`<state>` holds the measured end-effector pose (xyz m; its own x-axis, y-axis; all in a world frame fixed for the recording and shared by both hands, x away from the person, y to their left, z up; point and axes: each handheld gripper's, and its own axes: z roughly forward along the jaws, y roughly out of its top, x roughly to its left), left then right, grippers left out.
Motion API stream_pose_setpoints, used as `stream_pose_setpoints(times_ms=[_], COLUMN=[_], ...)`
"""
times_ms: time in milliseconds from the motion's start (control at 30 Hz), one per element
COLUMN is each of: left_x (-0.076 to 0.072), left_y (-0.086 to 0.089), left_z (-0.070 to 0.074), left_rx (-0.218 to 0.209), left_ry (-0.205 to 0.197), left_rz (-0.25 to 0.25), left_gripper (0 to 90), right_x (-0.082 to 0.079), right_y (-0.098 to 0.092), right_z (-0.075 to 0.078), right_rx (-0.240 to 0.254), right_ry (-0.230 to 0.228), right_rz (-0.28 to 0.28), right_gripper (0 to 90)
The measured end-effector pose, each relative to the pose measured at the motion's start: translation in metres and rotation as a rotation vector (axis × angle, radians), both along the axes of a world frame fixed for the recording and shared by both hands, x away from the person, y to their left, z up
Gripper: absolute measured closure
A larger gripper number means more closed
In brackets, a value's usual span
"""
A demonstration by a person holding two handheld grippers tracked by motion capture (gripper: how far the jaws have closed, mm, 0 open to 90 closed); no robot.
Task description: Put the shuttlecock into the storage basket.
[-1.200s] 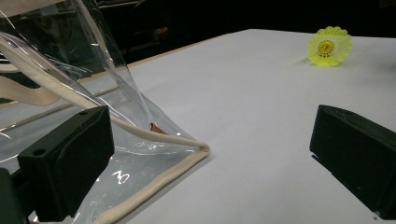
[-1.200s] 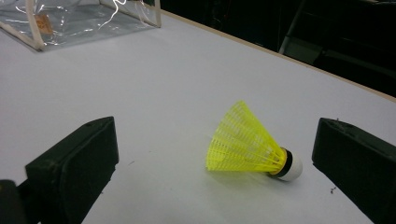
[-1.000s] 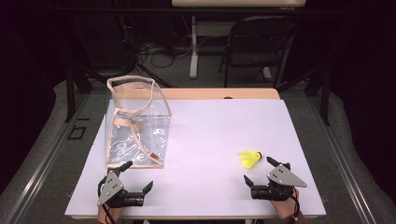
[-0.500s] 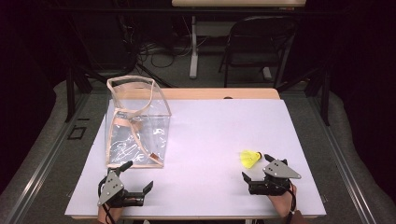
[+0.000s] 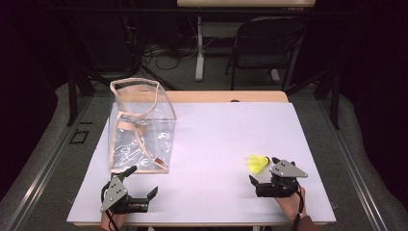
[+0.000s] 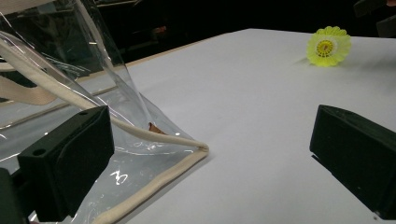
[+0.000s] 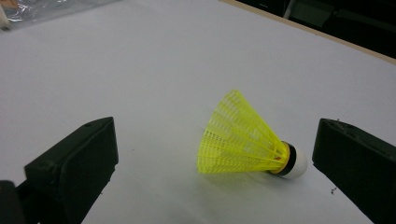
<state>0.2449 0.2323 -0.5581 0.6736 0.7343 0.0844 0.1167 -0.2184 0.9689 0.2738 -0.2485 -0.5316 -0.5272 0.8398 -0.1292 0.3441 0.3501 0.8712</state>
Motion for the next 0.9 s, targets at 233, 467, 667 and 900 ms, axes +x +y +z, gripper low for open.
stream_pose_setpoints(times_ms=[233, 467, 667, 900], left_x=[0.001, 0.002, 0.002, 0.002], left_y=[0.0, 0.0, 0.0, 0.0], left_z=[0.0, 0.0, 0.0, 0.0], left_rx=[-0.002, 0.002, 0.0, -0.001], left_ry=[0.001, 0.001, 0.003, 0.003], left_rz=[-0.001, -0.004, -0.005, -0.007], left_gripper=[0.0, 0.0, 0.0, 0.0], right_x=[0.005, 0.012, 0.016, 0.023], right_y=[0.0, 0.002, 0.006, 0.008], right_z=[0.003, 0.006, 0.009, 0.011], right_rx=[-0.01, -0.034, -0.054, -0.067], right_ry=[0.023, 0.038, 0.058, 0.091], right_rz=[-0.004, -0.007, -0.005, -0.004], right_gripper=[0.0, 0.0, 0.0, 0.0])
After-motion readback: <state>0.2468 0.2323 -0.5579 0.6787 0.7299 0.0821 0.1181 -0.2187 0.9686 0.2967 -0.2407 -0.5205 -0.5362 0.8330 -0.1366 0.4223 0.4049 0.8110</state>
